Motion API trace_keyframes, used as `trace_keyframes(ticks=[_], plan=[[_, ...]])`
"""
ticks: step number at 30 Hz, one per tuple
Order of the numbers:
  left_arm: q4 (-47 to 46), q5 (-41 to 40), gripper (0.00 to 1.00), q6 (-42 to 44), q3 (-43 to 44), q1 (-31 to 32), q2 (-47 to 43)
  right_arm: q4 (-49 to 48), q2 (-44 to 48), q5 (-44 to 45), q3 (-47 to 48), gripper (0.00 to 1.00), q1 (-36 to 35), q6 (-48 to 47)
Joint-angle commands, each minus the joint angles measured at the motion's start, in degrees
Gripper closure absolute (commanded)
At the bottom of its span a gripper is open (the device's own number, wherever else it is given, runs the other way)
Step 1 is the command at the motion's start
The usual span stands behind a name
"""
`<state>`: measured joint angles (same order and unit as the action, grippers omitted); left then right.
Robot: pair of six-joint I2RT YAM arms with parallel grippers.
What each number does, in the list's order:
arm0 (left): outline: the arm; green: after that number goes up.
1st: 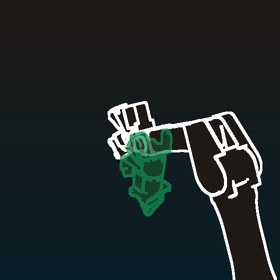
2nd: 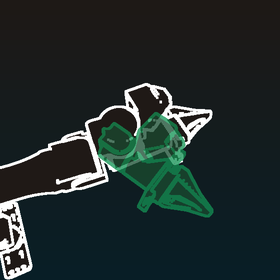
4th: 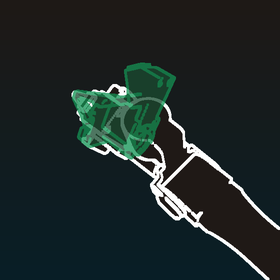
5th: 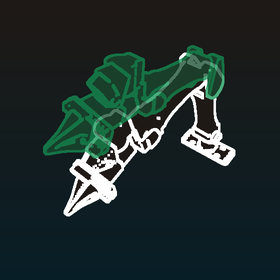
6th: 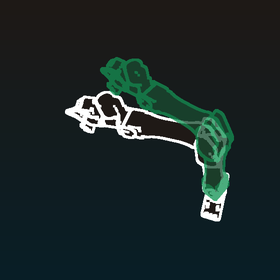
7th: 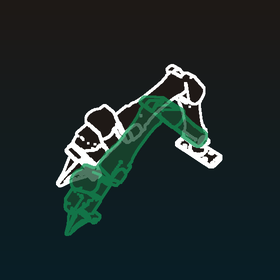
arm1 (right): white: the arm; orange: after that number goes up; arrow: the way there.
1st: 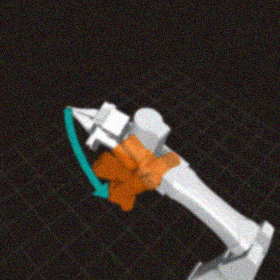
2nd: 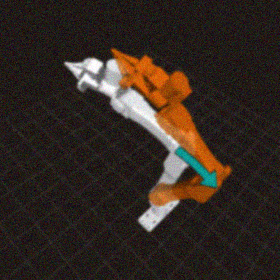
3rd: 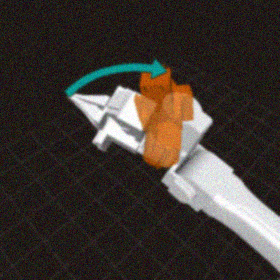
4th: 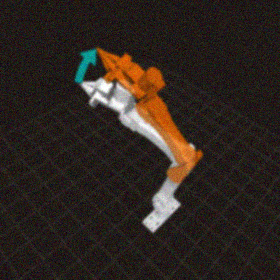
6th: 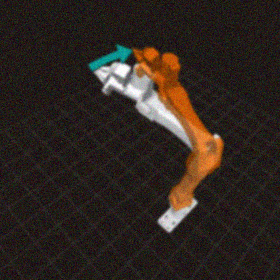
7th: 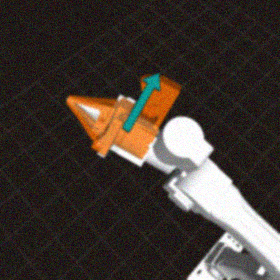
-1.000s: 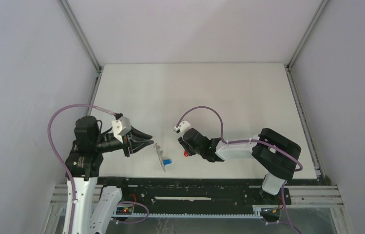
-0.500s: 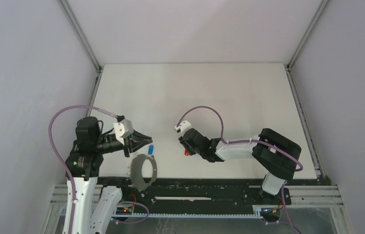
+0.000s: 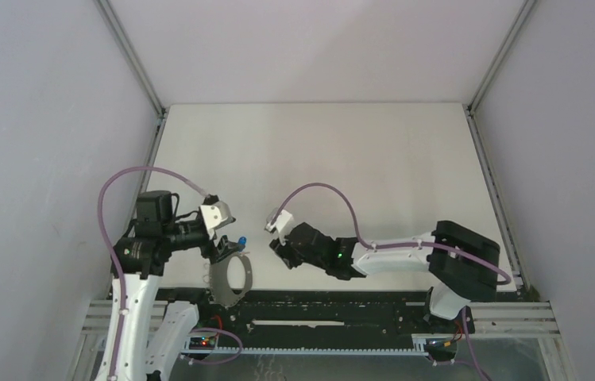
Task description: Put the keys on the keyring
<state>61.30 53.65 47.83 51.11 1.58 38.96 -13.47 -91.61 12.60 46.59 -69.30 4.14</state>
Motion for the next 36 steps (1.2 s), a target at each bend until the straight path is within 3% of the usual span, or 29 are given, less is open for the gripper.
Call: trace_keyframes(ticks=[1,5,9,21,28,36], plan=[[-6.74,-2.98,0.21,-7.13,0.08,0.11,-2.10,-3.16,-5.78,-3.31,6.70,0.45,-4.07,-1.10],[-10.54,-5.20,0.07,-12.88,1.20,-0.36,-3.19,-1.61,-12.18,-4.61,13.89,0.39,-6.59,-1.97],[-13.60,-6.44,0.01,-17.16,2.34,-1.37,-3.45,2.46,-19.41,-1.92,21.29,0.39,-8.14,-2.53],[-25.82,-6.11,0.00,-29.22,3.36,-11.81,-3.38,2.87,-27.24,2.65,24.70,0.40,-8.36,-3.19],[-27.87,-5.66,0.00,-31.13,2.87,-11.96,-3.10,5.65,-27.83,7.65,22.86,0.44,-2.81,2.86],[-23.38,-2.67,0.01,-25.40,4.33,-11.86,-1.74,4.76,-24.27,2.49,17.58,0.49,10.88,15.67]])
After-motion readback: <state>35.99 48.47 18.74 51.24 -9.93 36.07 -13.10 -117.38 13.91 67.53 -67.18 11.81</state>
